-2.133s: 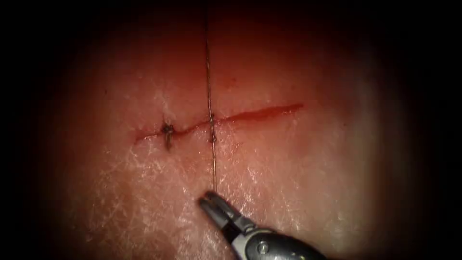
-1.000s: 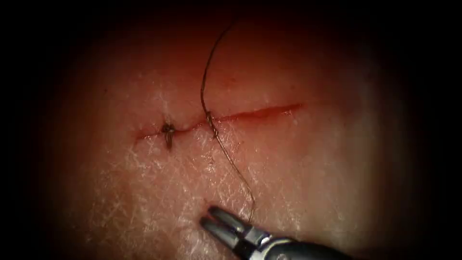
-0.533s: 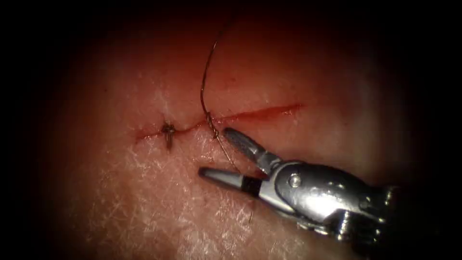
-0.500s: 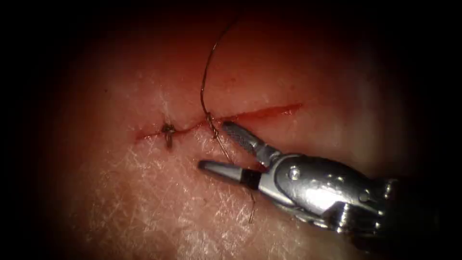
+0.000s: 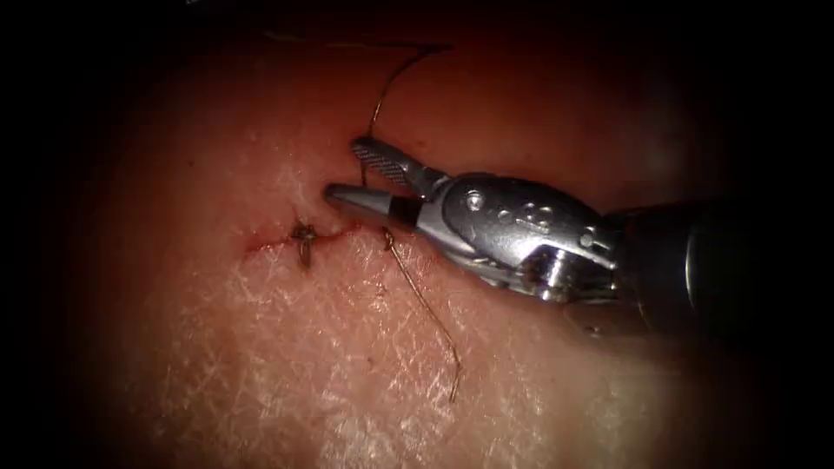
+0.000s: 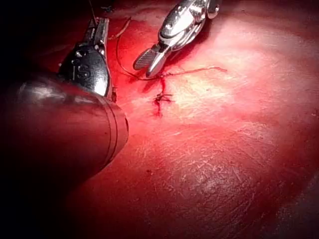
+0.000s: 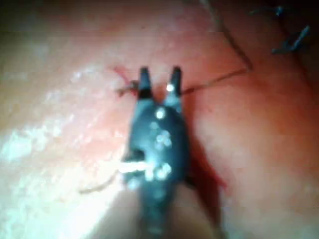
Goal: Wound Closure
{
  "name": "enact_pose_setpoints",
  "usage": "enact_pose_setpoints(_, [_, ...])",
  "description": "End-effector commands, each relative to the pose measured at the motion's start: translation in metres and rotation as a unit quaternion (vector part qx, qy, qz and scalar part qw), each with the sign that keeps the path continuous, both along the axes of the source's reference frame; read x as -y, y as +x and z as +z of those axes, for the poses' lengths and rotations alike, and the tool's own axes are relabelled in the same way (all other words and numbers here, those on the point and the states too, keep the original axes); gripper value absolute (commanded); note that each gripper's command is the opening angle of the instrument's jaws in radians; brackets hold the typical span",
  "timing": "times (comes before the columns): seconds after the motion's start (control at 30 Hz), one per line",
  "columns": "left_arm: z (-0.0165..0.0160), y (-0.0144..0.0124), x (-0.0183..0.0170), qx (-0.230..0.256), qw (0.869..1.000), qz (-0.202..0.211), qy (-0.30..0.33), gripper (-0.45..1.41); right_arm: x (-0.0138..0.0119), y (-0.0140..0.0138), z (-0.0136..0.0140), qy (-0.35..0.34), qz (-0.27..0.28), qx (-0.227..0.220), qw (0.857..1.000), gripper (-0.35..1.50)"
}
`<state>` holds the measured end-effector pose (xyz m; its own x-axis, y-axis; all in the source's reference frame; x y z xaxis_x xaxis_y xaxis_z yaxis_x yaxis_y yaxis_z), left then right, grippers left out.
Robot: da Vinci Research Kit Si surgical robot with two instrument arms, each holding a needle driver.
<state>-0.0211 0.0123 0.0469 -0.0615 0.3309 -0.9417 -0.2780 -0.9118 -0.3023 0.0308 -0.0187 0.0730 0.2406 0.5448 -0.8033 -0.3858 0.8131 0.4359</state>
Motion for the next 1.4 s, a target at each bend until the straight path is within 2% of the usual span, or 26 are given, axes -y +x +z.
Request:
enact_pose_setpoints(0.03, [0.001, -0.0004, 0.0007, 0.002, 1.0, 0.001, 0.003, -0.45, -0.0001, 0.0005, 0.001, 0.0, -0.001, 0.001, 1.0, 0.05])
enact_pose_setpoints(0.17, [0.002, 0.0004, 0.0039, 0.001, 1.0, -0.001, 0.011, -0.45, -0.0006, 0.0003, 0.0012, -0.008, 0.005, -0.006, 1.0, -0.03])
enact_pose_setpoints(0.37, [0.003, 0.0005, 0.006, -0.001, 1.0, -0.003, 0.019, -0.45, -0.0011, 0.0006, 0.0009, -0.018, 0.021, -0.029, 0.999, -0.1])
enact_pose_setpoints(0.57, [0.0046, -0.0003, 0.0078, -0.003, 1.0, -0.004, 0.029, -0.45, -0.0023, 0.0009, 0.0001, -0.029, 0.023, -0.082, 0.996, -0.15])
enact_pose_setpoints(0.63, [0.0051, -0.0005, 0.008, -0.004, 1.0, -0.005, 0.029, -0.45, -0.0028, 0.0009, 0.0, -0.029, 0.017, -0.095, 0.995, -0.15])
enact_pose_setpoints(0.73, [0.0061, -0.0008, 0.008, -0.003, 0.999, -0.006, 0.031, -0.45, -0.0033, 0.0008, 0.0, -0.023, -0.006, -0.137, 0.99, -0.13])
enact_pose_setpoints(0.8, [0.0076, -0.001, 0.0078, -0.003, 0.999, -0.007, 0.035, -0.45, -0.0033, 0.0008, 0.0001, -0.017, -0.042, -0.179, 0.983, -0.1])
enact_pose_setpoints(0.83, [0.0076, -0.001, 0.0078, -0.003, 0.999, -0.007, 0.035, -0.45, -0.0033, 0.0008, 0.0001, -0.017, -0.042, -0.179, 0.983, -0.1])
enact_pose_setpoints(1.0, [0.0107, -0.0015, 0.0076, -0.008, 0.999, -0.007, 0.039, -0.45, -0.0035, 0.0007, 0.0001, -0.015, -0.121, -0.24, 0.963, -0.03])
enact_pose_setpoints(1.17, [0.0138, -0.0022, 0.0073, -0.012, 0.999, -0.008, 0.047, -0.45, -0.004, 0.0007, 0.0, -0.052, -0.175, -0.278, 0.943, -0.03])
enact_pose_setpoints(1.2, [0.0146, -0.0024, 0.007, -0.013, 0.999, -0.009, 0.05, -0.45, -0.0041, 0.0007, -0.0001, -0.059, -0.193, -0.294, 0.934, -0.03])
enact_pose_setpoints(1.37, [0.0157, -0.0029, 0.0062, -0.014, 0.999, -0.01, 0.051, -0.45, -0.0046, 0.0009, -0.0005, -0.078, -0.216, -0.315, 0.921, 0.02])
enact_pose_setpoints(1.4, [0.0159, -0.0033, 0.0059, -0.013, 0.999, -0.008, 0.051, -0.45, -0.0047, 0.001, -0.0007, -0.094, -0.226, -0.326, 0.913, 0.05])
